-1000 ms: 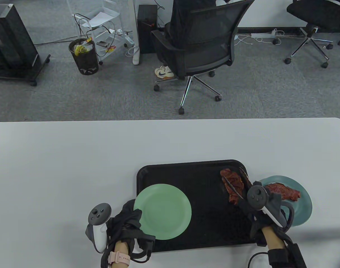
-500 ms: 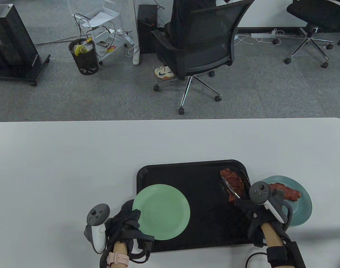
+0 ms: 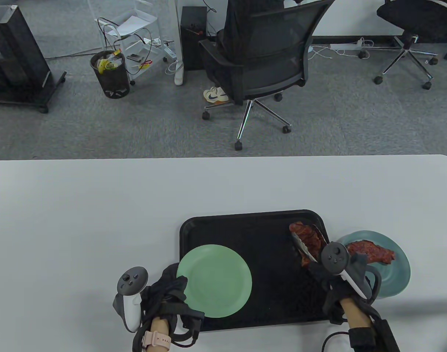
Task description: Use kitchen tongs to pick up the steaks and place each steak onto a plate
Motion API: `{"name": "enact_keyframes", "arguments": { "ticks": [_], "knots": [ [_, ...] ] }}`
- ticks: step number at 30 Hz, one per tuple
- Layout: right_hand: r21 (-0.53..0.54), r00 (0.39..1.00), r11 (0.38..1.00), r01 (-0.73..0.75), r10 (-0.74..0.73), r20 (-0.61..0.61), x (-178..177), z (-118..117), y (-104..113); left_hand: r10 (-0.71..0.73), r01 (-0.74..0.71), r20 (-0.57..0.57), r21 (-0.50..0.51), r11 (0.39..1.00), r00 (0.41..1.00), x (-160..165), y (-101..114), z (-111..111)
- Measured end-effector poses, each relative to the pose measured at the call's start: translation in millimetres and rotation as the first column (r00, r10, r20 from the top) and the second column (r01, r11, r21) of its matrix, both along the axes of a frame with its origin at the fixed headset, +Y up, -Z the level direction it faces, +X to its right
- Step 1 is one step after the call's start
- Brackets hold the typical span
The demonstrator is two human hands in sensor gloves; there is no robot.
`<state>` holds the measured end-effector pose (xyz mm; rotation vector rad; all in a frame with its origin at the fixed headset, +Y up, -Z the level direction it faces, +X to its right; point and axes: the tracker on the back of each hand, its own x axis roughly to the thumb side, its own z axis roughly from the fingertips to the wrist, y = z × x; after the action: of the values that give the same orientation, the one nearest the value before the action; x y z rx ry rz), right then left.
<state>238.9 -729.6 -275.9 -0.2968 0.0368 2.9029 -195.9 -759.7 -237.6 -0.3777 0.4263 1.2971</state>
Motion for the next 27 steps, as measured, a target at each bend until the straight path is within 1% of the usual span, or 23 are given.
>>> {"name": "enact_keyframes", "arguments": {
  "ticks": [2, 6, 9, 12, 17, 19, 22, 24, 27],
  "knots": [
    [0.027, 0.998, 0.998, 0.058, -0.057, -0.035, -4, 4, 9, -0.013, 0.013, 0.009, -0.003, 1.000, 1.000, 2, -1, 0],
    [0.081, 0.986, 0.991, 0.105, -0.093, -0.141, -22, 14, 28, -0.025, 0.025, 0.023, -0.005, 1.000, 0.999, 5, -2, -1],
    [0.084, 0.956, 0.985, 0.149, -0.122, -0.268, -48, 25, 38, -0.035, 0.036, 0.036, -0.002, 0.999, 0.999, 8, -3, -1],
    [0.075, 0.915, 0.986, 0.147, -0.106, -0.390, -78, 36, 42, -0.037, 0.036, 0.055, 0.006, 0.999, 0.998, 11, -3, 0],
    [0.051, 0.848, 0.992, 0.114, -0.071, -0.525, -120, 52, 39, 0.006, -0.006, 0.077, 0.003, 1.000, 0.997, 18, -6, 0],
    [0.046, 0.833, 0.995, 0.090, -0.050, -0.552, -130, 56, 37, 0.018, -0.019, 0.087, 0.009, 1.000, 0.996, 19, -5, 0],
    [0.042, 0.818, 0.997, 0.070, -0.033, -0.575, -138, 60, 33, 0.044, -0.046, 0.103, 0.017, 0.999, 0.994, 21, -4, -1],
    [0.037, 0.811, 0.997, 0.064, -0.031, -0.584, -139, 61, 31, 0.030, -0.030, 0.124, -0.001, 1.000, 0.992, 22, -4, -1],
    [0.039, 0.808, 0.998, 0.059, -0.025, -0.588, -138, 61, 27, 0.035, -0.035, 0.132, -0.002, 0.999, 0.991, 22, -5, -1]
  ]
}}
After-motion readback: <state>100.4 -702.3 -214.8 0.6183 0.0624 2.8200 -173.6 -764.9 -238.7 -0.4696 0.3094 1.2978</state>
